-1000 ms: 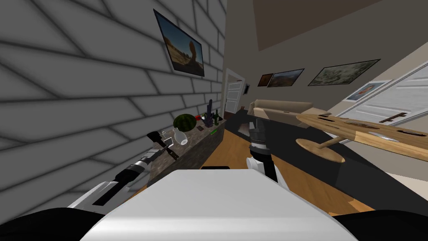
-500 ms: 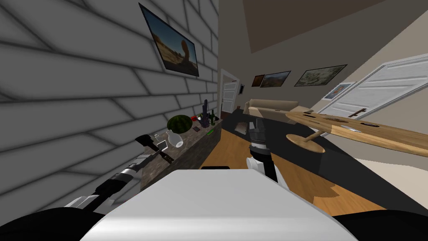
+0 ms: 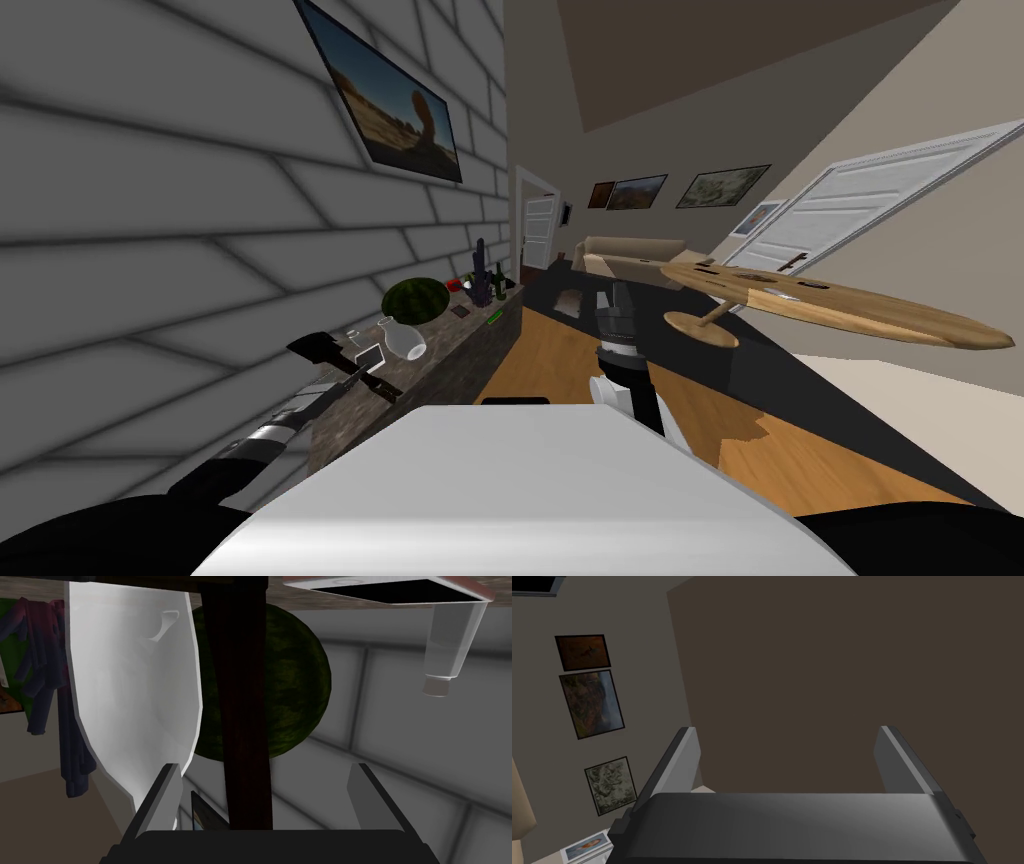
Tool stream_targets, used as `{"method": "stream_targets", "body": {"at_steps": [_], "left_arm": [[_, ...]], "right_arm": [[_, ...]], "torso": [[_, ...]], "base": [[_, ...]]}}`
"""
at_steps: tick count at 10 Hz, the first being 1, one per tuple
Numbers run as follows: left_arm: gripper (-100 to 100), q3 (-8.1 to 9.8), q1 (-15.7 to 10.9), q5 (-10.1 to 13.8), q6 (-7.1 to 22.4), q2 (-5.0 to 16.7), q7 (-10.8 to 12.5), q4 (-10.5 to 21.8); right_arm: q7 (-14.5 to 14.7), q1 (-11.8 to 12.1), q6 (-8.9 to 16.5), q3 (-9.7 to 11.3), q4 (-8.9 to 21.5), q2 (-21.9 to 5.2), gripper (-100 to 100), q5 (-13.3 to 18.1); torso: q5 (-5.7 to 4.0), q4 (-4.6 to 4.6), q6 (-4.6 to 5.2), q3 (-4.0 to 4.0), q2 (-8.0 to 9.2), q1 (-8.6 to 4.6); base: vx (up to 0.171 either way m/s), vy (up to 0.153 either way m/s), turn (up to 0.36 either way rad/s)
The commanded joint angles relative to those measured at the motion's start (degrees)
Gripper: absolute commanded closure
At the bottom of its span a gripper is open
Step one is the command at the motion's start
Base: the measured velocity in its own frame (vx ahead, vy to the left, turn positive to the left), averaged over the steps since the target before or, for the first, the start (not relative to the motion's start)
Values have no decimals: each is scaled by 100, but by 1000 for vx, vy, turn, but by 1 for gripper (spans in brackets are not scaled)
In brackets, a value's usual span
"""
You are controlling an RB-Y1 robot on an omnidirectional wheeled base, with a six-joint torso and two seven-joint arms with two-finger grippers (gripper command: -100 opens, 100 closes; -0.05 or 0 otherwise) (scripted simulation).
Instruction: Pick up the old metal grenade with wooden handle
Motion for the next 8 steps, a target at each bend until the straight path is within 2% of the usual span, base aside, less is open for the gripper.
{"method": "stream_targets", "body": {"at_steps": [1,2,3,5,6,7,8], "left_arm": [[-100,286,140,153,-286,1,-49,286],[-100,358,140,153,-334,1,-49,263],[-100,358,140,153,-499,1,-49,486],[-100,358,140,153,-556,1,-49,794],[-100,635,278,307,-835,13,-92,1012],[-100,712,278,307,-963,13,-92,1192],[-100,712,278,307,-1083,13,-92,1303]], "right_arm": [[0,0,0,0,0,0,0,0],[0,-2,0,1,0,0,0,0],[0,-1,0,1,0,1,0,0],[0,0,0,0,0,0,0,0],[0,0,0,0,0,0,0,0],[0,-1,0,1,0,0,0,0],[0,-1,0,1,0,0,0,0]], "torso": [[0,0,0,0,0,0],[-4,1,9,0,1,-17],[-5,0,8,0,0,-20],[1,1,-1,2,3,2],[2,1,0,2,4,8],[-3,1,8,1,1,-11],[-4,0,6,0,0,-16]], "base": [[4,-68,-316],[-2,-76,-333],[2,-32,-81],[4,0,25],[7,-62,-309],[10,-66,-359],[6,-31,-82]]}}
